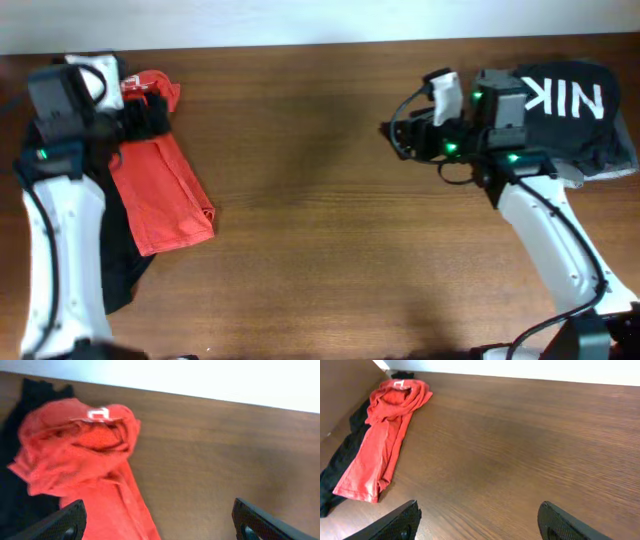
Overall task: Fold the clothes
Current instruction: 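Reach the left gripper to the orange shirt collar and grasp it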
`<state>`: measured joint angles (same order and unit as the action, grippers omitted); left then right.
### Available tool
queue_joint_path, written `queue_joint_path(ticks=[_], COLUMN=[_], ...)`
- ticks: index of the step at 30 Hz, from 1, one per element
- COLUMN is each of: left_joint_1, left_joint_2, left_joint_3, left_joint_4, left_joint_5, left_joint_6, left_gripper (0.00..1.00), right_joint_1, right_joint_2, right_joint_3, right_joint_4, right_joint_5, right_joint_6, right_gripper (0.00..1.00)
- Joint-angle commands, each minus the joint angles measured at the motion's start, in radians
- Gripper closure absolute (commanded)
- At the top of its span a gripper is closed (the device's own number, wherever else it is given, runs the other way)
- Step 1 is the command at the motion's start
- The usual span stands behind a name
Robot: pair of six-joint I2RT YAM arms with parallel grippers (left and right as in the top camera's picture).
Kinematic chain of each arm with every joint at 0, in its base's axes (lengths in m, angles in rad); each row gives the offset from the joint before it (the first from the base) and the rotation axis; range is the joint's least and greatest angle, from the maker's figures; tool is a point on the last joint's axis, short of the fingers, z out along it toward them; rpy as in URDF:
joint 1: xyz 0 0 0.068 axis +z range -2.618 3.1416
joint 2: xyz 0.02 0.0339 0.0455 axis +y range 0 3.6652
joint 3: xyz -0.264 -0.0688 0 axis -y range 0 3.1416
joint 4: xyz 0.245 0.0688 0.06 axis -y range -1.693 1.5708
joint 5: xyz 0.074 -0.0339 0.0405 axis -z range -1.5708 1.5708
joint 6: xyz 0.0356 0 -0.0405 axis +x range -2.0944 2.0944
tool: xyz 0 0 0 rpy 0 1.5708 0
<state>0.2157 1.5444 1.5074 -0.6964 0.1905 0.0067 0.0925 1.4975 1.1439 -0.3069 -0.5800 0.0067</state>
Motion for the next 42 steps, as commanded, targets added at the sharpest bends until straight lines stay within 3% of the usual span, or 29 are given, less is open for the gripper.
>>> queue_joint_path(ticks=[1,5,10,17,29,42], left_joint_1=[0.010,0.010,0.014,0.064,0.101,0.101], left_joint_2=[0.128,0.259,0.357,0.469,0.661,0.797], left_joint_3=[0.148,0.275,0.298,0.298,0.298,0.298], left_joint_4=[-0.052,-0.110,-0.075,0.053,0.288,0.451], left_joint_5=[-0.111,-0.220,-0.327,-0.324,-0.258,-0.259], left_joint_6=[-0.011,-0.011,-0.011,-0.005,0.166,0.168], left_gripper=[0.07,0.07,0.08,0.10,0.10,0.10], right_joint_1=[0.046,0.059,0.059,0.059,0.066,0.066], right_joint_2=[-0.003,-0.003,-0.003,-0.003,-0.003,-0.002], right_joint_3=[0.040,0.040,0.040,0.040,0.039,0.038], right_joint_4=[0.000,-0.008,-0.041,-0.069,-0.109,-0.124], right_joint_5=[0.083,0.099,0.099,0.099,0.099,0.100], right_joint_6=[-0.002,-0.002,-0.002,-0.003,-0.002,-0.002], right_gripper=[0.20,0.16,0.15,0.15,0.15,0.15])
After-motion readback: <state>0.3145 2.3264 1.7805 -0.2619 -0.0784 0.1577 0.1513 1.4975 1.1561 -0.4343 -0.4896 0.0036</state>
